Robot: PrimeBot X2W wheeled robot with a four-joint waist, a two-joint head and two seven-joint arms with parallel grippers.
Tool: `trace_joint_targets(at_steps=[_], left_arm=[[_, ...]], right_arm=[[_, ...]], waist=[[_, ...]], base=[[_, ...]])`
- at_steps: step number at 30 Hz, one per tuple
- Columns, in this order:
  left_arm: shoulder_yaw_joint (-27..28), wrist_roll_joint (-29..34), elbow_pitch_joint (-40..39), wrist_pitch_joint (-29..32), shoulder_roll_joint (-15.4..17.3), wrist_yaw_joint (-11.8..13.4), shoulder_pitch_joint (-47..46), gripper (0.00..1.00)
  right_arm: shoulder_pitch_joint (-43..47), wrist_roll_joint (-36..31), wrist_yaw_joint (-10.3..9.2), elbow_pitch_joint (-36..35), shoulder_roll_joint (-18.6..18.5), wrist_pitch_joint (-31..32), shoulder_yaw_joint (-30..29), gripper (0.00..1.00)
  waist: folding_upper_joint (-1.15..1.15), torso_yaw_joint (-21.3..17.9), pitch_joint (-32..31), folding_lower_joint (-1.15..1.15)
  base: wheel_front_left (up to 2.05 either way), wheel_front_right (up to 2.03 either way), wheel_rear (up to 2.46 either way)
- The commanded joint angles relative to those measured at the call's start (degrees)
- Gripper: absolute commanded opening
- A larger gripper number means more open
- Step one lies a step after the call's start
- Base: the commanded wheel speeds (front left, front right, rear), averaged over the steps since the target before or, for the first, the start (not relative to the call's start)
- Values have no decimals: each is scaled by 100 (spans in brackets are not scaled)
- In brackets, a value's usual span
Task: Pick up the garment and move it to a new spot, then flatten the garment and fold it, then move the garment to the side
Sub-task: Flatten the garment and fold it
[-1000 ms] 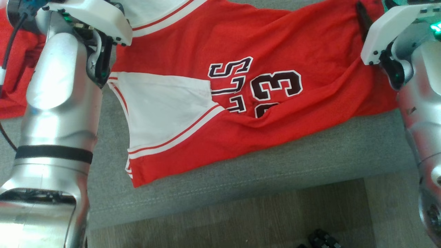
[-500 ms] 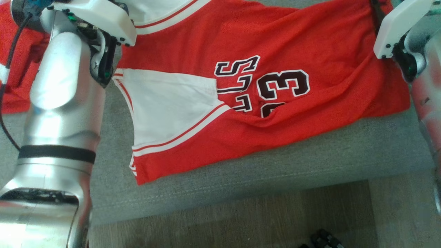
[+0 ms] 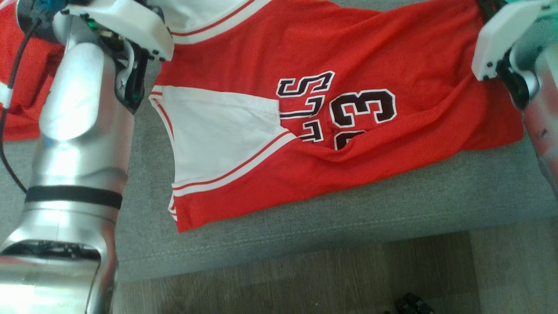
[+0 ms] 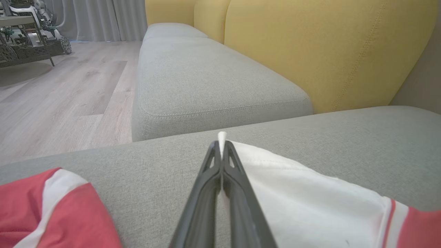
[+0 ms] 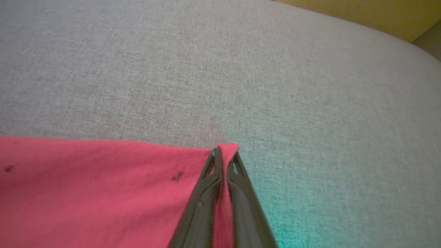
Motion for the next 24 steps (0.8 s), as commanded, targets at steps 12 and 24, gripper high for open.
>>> trace_joint_targets(at_steps=[12,24], left_arm=[[349,-90,-639,-43,212,-146,657,0],[356,-255,-1727,-44,291,-249,1835,0]], right_arm=[[619,470,-1,-394,-418,-1586,-28,0],[1497,391,-1,-1332,-620,-1605,-591,0]], waist=[[0,93,-357,0],[0,231,-783,0]], base=[[0,0,0],[0,0,0]])
